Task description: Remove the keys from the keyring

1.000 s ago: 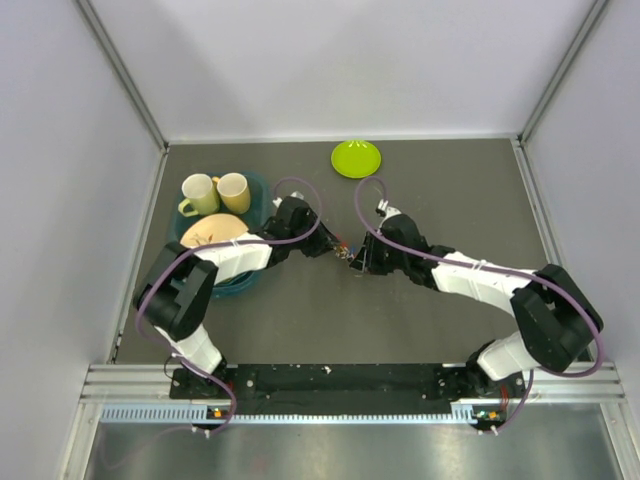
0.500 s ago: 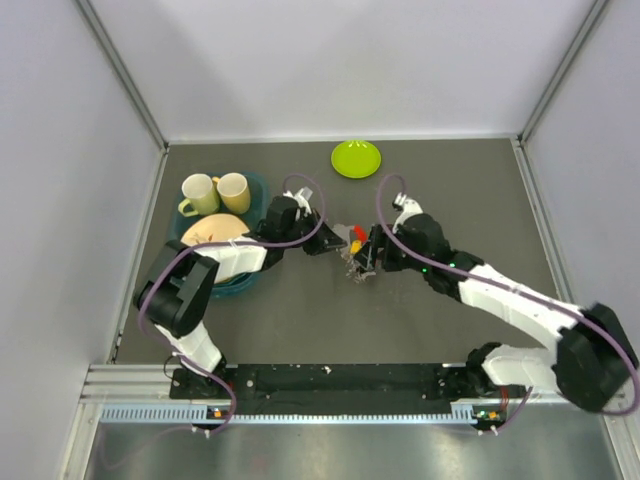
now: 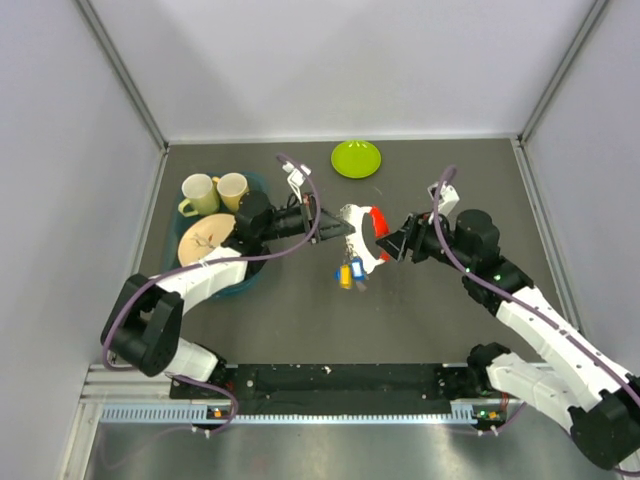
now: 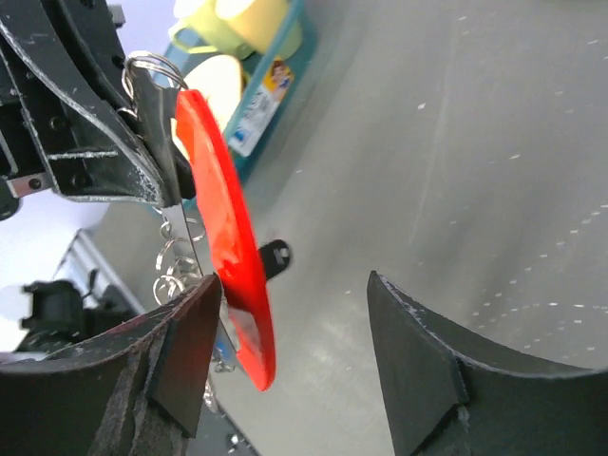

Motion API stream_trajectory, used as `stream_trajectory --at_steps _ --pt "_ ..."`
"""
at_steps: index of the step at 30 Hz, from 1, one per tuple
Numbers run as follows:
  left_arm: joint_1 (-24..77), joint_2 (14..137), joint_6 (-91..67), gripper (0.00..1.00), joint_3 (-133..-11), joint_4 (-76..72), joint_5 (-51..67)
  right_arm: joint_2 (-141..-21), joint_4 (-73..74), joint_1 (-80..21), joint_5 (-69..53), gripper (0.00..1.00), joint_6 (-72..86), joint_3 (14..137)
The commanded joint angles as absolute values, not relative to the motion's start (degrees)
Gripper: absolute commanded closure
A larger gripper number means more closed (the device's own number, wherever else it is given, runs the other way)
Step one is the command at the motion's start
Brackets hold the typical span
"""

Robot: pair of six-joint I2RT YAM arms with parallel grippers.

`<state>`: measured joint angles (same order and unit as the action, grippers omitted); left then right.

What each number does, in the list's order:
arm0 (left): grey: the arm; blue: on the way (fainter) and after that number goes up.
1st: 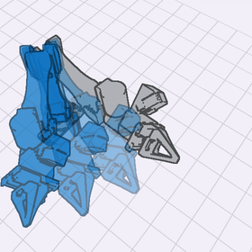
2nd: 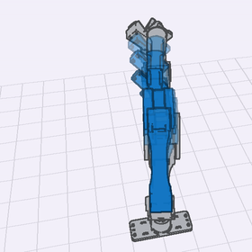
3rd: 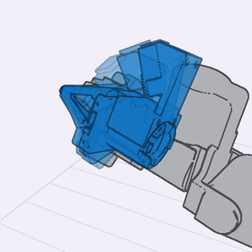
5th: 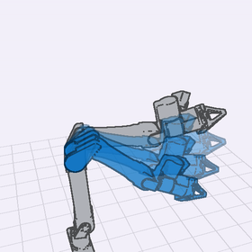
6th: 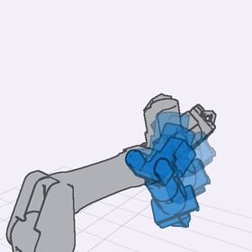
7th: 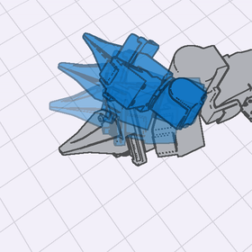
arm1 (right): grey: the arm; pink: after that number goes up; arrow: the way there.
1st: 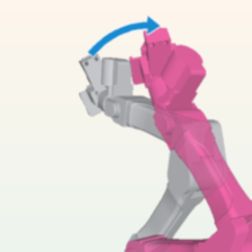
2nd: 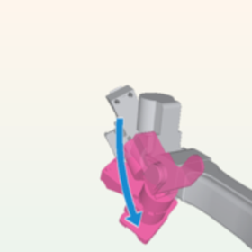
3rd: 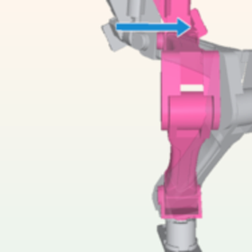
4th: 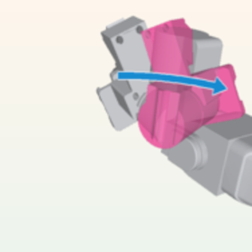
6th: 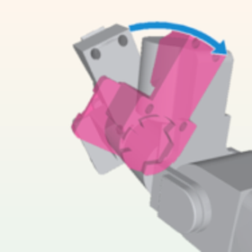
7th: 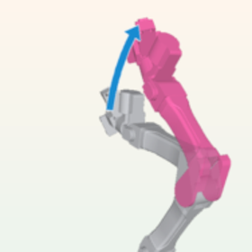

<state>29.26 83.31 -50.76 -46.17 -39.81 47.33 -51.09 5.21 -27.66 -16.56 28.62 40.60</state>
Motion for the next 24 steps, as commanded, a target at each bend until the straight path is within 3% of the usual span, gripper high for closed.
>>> stream_trajectory --at_steps 1,4,14,16,18,19,20,23,24 --pt "29.2 79.8 -52.2 1.0 -45.0 -51.7 53.3 -48.4 0.6 -27.3 -25.4 0.41 30.1 42.5" --pt "29.2 79.3 -54.2 1.0 -44.6 -54.7 54.2 -46.8 -3.9 -27.3 -26.4 0.53 31.6 40.4" --pt "29.2 79.0 -57.5 1.0 -44.3 -58.4 54.3 -49.7 -9.1 -27.3 -33.2 0.6 34.3 39.3" --pt "29.2 79.1 -57.7 1.0 -44.3 -58.4 54.3 -50.0 -9.2 -27.3 -33.3 0.75 34.4 39.4" --pt "29.2 78.8 -57.2 1.0 -44.3 -58.4 54.4 -49.9 -6.1 -27.3 -32.2 1.0 32.5 40.8" --pt "29.2 78.3 -56.4 1.0 -44.2 -57.2 53.9 -50.0 -3.3 -27.3 -31.5 1.0 31.1 42.1" --pt "28.7 77.8 -53.9 0.77 -44.2 -55.3 53.3 -50.1 -0.3 -27.3 -30.6 1.0 26.4 46.2" --pt "27.0 73.9 -46.4 0.49 -44.3 -44.0 49.2 -51.0 14.9 -27.3 -26.3 1.0 16.7 55.7" --pt "26.6 71.3 -44.1 0.32 -44.6 -36.3 47.5 -51.3 17.8 -27.3 -24.2 1.0 15.0 57.8"
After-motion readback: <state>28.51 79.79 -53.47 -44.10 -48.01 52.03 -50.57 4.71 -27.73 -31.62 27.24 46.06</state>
